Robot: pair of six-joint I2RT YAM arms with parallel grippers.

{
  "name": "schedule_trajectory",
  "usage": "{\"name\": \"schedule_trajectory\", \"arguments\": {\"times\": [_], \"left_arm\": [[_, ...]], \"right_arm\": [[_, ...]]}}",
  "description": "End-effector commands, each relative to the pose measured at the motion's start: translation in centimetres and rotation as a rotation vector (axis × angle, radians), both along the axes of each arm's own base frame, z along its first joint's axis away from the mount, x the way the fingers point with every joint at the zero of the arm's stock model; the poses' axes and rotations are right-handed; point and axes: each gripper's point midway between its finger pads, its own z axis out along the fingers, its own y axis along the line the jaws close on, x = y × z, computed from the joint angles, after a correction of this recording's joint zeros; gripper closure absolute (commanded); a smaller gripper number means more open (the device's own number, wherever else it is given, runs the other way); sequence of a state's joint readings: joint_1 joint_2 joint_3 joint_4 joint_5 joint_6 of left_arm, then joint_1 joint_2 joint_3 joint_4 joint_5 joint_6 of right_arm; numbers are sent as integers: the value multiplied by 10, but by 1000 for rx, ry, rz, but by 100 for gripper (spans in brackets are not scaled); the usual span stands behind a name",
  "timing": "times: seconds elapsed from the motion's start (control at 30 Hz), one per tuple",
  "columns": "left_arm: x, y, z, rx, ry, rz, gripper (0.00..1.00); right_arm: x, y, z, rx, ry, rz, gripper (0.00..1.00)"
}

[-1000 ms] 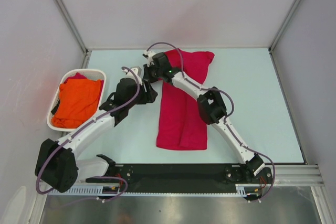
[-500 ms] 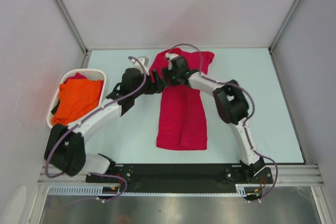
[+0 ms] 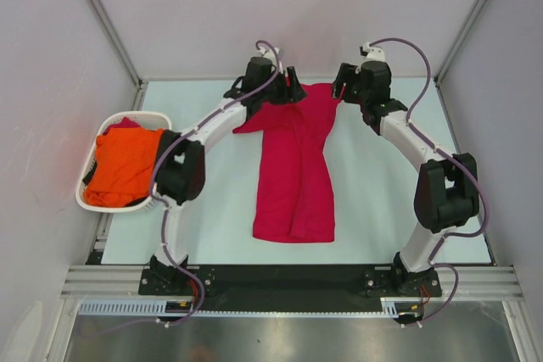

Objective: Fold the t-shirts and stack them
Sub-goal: Rotate the tshirt 90 degrees

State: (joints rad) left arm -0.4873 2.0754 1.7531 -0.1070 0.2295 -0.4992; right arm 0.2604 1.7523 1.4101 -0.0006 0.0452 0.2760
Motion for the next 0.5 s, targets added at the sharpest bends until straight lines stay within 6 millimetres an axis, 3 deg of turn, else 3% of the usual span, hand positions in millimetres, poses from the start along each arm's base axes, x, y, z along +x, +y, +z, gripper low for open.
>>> {"name": "schedule_trajectory", "arguments": {"times": [0.0,0.03,0.07,0.1,0.13,0.2,0.47], "left_arm": [[27,-23,-37,6,109,-28,31],[37,-28,-19,-6,86,-29,31],[46,-25,-24,20,88,9,31],[54,-25,-48,40,123,20,32],[64,-23,-34,22,107,35,31],[74,-12,-46,-12,149,63,32],[83,24,-59,34,148,150,32]], "right_arm": [[-4,-14,-5,8,12,-27,30],[-5,-20,-6,8,15,-42,30],[-6,-22,-7,9,17,-45,30],[-7,-23,-6,15,16,-45,31],[-9,-25,-9,17,23,-48,31],[-15,-30,-15,11,55,-47,31],[-18,-40,-27,26,94,-62,31]]}}
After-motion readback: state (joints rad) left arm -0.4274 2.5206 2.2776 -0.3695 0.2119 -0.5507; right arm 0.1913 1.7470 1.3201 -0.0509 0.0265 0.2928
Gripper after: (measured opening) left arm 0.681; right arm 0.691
